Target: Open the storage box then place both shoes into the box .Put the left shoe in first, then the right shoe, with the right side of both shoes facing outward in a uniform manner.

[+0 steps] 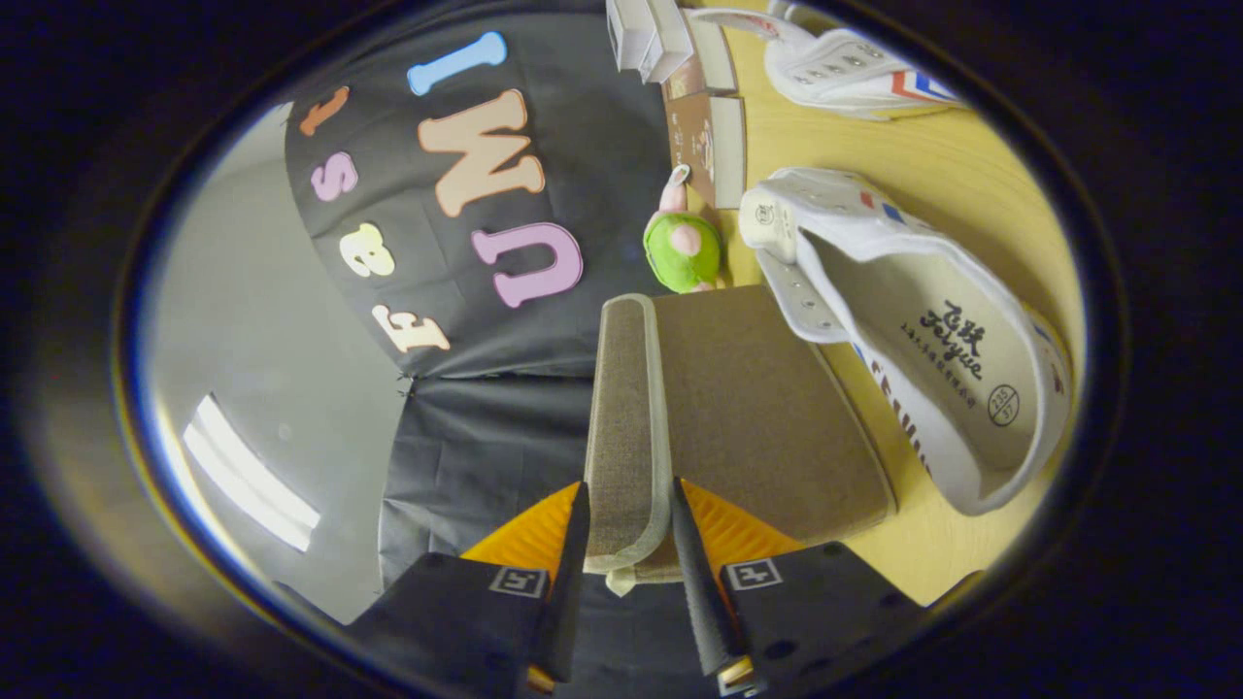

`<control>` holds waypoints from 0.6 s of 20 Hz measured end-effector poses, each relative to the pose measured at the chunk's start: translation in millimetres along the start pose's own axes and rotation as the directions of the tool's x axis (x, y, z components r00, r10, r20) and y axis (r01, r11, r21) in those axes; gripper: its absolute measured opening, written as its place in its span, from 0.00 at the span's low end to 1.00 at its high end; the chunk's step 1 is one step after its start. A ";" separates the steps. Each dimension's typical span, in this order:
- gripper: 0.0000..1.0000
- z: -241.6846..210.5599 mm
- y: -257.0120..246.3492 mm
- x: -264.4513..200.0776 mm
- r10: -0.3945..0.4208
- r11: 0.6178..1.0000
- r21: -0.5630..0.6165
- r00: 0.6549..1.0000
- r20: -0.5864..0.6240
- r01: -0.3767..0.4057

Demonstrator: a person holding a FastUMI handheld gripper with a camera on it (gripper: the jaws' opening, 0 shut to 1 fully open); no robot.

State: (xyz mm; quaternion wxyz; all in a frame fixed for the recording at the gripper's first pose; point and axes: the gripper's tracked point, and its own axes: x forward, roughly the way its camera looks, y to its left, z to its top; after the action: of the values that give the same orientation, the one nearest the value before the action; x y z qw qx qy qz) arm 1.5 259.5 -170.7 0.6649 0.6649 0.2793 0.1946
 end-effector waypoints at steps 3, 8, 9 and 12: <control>0.38 8.6 23.5 -0.7 0.087 0.995 0.052 0.995 0.051 -0.090; 0.13 -7.5 48.8 -0.7 0.148 0.989 -0.009 0.989 -0.009 -0.148; 0.08 -6.0 53.4 6.2 0.150 0.989 -0.010 0.989 -0.013 -0.150; 0.08 -11.9 73.7 4.9 0.177 0.979 -0.097 0.984 -0.018 -0.178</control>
State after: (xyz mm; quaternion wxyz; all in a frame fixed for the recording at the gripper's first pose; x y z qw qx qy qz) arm 6.0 274.7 -97.6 0.6754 0.6529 0.2119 0.2697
